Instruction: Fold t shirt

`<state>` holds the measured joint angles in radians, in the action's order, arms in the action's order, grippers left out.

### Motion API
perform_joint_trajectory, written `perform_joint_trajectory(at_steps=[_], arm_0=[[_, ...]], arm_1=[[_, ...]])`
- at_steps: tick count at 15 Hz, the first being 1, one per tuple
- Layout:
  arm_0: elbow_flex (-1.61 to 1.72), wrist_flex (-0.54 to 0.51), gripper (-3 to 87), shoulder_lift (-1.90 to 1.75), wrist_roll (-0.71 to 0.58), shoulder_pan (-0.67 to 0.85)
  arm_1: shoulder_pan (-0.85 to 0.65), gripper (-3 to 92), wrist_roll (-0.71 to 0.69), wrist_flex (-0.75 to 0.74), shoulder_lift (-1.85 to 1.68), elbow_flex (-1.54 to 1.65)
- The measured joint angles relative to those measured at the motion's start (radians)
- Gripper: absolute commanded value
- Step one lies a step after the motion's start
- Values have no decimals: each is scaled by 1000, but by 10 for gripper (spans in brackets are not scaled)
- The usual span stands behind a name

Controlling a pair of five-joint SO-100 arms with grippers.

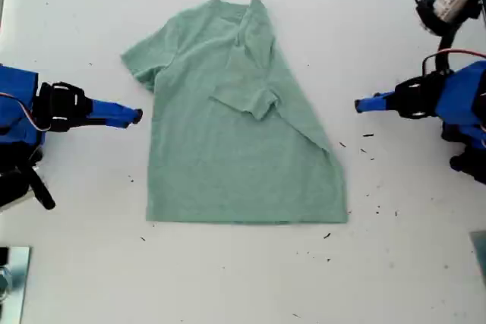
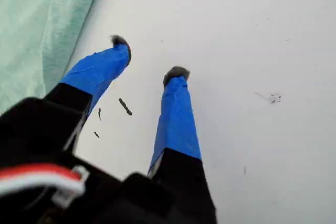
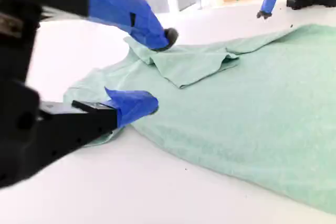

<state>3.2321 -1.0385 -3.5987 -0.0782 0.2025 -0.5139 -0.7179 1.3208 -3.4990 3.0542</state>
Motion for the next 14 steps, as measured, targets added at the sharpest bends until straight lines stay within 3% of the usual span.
perform_joint_trajectory(at_steps=[1,2,4,5,11,12,14], arm_0=[[0,0,4,0,8,-5],[0,0,3,0,28,-57],[0,0,-1,0,38,-64],[0,0,-1,0,41,-64],[-227,-12,-2,187,161,-150],[-350,-44,-2,321,167,-164],[-703,-264,-2,672,138,-135]], arm_1=[[2,31,6,0,0,0],[115,33,123,0,0,0],[201,32,571,0,0,2],[212,30,652,0,0,2],[230,27,689,0,0,2],[230,27,689,0,0,2],[230,27,689,0,0,2]])
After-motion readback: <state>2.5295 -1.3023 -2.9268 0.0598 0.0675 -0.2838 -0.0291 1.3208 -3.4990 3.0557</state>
